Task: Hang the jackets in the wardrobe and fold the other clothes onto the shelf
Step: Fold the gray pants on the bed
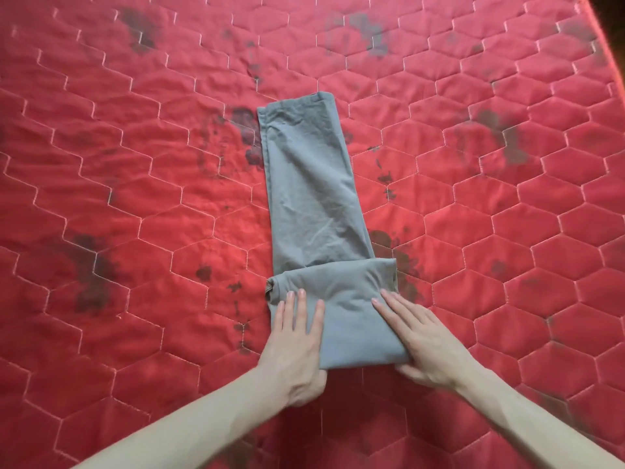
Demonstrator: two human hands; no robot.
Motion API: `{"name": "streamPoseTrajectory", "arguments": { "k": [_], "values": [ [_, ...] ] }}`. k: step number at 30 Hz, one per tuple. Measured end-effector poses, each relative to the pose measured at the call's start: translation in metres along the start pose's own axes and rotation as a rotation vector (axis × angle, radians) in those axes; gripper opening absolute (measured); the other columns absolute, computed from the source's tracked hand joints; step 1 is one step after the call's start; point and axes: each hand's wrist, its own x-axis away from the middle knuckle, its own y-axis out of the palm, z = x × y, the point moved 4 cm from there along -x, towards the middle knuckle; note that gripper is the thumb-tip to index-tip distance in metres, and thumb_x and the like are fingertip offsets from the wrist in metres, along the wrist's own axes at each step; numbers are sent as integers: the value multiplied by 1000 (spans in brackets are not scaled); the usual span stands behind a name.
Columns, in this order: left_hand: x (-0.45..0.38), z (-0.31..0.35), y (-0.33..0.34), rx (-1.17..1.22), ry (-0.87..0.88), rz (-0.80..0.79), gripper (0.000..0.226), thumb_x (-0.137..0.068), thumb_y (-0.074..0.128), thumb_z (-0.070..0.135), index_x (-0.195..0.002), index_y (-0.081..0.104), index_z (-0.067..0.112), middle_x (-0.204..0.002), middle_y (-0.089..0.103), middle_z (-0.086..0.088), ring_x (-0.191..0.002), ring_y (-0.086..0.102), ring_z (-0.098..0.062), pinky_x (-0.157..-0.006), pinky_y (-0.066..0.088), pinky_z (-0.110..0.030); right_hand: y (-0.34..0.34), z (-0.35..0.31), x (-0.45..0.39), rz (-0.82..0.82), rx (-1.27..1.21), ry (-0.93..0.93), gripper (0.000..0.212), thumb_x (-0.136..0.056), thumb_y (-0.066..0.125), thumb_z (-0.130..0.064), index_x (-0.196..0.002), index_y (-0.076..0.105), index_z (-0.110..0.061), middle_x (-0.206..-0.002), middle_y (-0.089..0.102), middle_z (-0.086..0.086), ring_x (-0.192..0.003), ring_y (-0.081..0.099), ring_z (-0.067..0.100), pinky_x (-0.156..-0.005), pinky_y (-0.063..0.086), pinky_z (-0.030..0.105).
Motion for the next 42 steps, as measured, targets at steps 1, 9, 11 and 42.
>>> {"name": "streamPoseTrajectory", "arguments": {
  "k": [1,9,11,42],
  "values": [
    [3,-3,-5,14,12,-74,102,-86,46,41,-164,-11,7,-165,-20,-35,-154,-19,-51,-127,-10,-56,-4,0,2,12,-33,-6,116,-65,69,-43,-167,17,-22,-172,22,2,-158,23,18,-123,23,30],
    [22,-30,-70,350,117,-347,82,-83,33,46,-162,27,25,-167,32,-11,-154,29,-30,-126,23,-40,-45,-10,16,254,-444,103,57,-77,78,-43,-132,67,-33,-133,65,-28,-124,58,-6,-107,39,34],
    [20,-40,-89,512,105,-379,54,-78,35,46,-125,59,33,-132,65,-2,-125,58,-27,-105,46,-38,-56,-12,16,336,-593,233,41,-77,80,-49,-115,75,-34,-116,73,-25,-113,64,-1,-99,45,30],
    [-66,-76,-53,484,-547,860,62,-102,58,32,-156,38,8,-153,41,-19,-142,42,-38,-117,36,-51,-60,-9,-164,669,-142,503,53,-106,52,-28,-155,42,-10,-154,46,13,-144,43,33,-112,39,46]
  ]
}}
